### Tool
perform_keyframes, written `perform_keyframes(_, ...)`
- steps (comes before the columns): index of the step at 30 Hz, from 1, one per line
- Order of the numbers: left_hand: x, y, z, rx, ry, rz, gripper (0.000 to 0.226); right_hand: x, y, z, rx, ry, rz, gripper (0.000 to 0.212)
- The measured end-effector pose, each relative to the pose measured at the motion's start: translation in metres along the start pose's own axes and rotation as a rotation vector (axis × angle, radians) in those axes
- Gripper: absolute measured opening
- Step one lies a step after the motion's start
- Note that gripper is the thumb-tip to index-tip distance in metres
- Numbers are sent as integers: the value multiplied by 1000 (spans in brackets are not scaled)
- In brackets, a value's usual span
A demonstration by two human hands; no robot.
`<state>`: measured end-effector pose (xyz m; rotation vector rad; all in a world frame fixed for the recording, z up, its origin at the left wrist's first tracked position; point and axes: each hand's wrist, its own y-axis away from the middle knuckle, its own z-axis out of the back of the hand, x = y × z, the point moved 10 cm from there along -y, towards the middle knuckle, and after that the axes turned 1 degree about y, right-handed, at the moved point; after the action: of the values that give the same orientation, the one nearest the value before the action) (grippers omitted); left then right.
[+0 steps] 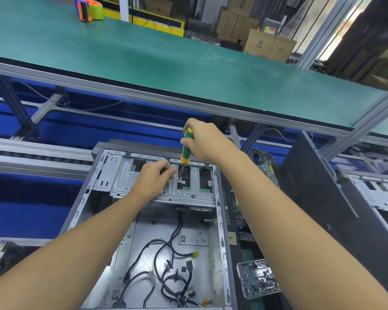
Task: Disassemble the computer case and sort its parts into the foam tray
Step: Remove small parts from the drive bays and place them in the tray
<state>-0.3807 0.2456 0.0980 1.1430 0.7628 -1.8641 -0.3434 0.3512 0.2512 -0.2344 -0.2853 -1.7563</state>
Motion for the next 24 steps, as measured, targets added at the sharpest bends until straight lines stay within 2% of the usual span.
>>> perform_keyframes(4, -5, 2, 5, -55, -48, -27, 49, -2, 2, 1, -19, -15, 6, 24)
perform_keyframes(7, -9, 2, 7, -75, -111, -56, 51, -1, 3, 1, -35, 103, 2, 33)
perform_keyframes(9, -12, 1, 6, -61, -136, -97, 38, 0, 2, 5, -66, 228, -15, 41)
perform_keyframes(10, -14, 1, 5, -54, -137, -111, 24, 1, 1, 6, -77, 254, -23, 44)
perform_keyframes(11, -14, 1, 4, -44, -125, -119, 9, 1, 0, 5, -80, 245, -26, 45)
perform_keyframes(12, -16, 2, 4, -40, -124, -126, 3, 1, 0, 4, -75, 213, -25, 42)
perform_keyframes(16, -18, 4, 5, -73, -124, -149, 15, 5, -1, -3, 39, 104, 45, 14)
perform_keyframes(19, -15, 4, 5, -74, -95, -127, 30, 11, 2, -7, 118, 57, 100, 18)
perform_keyframes(21, -13, 3, 1, -29, -126, -114, 38, 11, 2, -9, 91, 69, 93, 11)
perform_keyframes(24, -14, 2, -3, 6, -221, -131, 33, 9, 0, -6, -12, 192, 60, 29)
